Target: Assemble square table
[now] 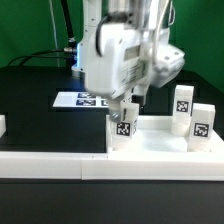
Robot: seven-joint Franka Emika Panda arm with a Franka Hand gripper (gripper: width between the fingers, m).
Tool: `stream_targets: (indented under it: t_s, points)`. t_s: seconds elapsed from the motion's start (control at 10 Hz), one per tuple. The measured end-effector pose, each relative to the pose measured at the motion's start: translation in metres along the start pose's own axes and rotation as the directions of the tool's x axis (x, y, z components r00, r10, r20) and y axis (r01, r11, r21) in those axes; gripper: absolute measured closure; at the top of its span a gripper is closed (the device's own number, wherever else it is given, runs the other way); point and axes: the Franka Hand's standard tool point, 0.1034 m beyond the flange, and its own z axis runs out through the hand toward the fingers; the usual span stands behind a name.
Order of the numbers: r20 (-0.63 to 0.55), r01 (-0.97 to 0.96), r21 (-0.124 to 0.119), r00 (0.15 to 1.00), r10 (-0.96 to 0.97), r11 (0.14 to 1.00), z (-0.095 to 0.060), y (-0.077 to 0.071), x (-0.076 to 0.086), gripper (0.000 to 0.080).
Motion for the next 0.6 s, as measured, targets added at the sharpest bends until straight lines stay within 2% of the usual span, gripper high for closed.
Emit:
stream_targets:
  t_s: [0.1,0.2,0.3,0.4,0.6]
  points:
    - [0.038,0.004,0.014,0.999,-0.005,1.0,-0.026,0.002,-0.008,0.0153]
    - [0.063,0.008,0.025,0.998,-0.009,1.0,-0.043,-0.001,-0.01,0.0153]
    - [0.063,0.008,0.029,0.998,-0.01,1.0,-0.045,-0.004,-0.007,0.015]
    - [0.051,0.025,0.012,0.998,-0.025,1.0,-0.039,-0.001,-0.005,0.015]
    - [0.05,0.027,0.014,0.998,-0.028,1.0,-0.038,-0.001,-0.006,0.015]
